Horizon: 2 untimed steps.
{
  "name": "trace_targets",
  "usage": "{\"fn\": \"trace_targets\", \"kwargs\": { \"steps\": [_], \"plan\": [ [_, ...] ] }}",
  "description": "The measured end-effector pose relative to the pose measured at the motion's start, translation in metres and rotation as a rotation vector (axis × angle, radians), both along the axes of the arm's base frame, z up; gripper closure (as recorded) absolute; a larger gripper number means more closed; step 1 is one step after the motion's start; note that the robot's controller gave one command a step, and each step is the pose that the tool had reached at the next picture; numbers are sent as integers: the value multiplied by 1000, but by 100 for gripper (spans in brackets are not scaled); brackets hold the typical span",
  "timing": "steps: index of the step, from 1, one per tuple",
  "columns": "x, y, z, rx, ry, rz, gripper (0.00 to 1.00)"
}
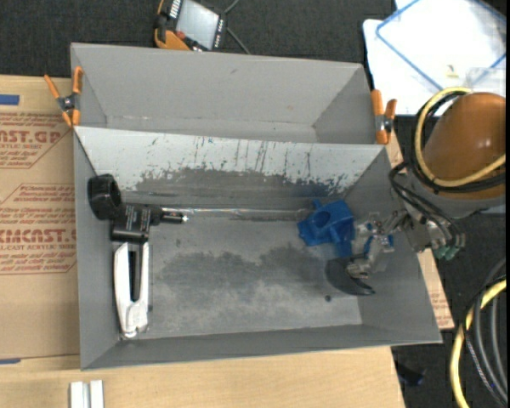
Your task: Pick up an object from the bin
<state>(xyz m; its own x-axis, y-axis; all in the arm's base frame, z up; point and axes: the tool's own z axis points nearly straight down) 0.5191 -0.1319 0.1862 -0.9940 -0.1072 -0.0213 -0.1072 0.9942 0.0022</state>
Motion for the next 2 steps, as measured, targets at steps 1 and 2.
{"fn": "trace_targets", "kwargs": {
  "steps": [1, 2],
  "plan": [
    [0, 0, 0, 0, 0, -1, 100],
    [2, 3, -1, -1, 0, 12, 100]
  ]
}}
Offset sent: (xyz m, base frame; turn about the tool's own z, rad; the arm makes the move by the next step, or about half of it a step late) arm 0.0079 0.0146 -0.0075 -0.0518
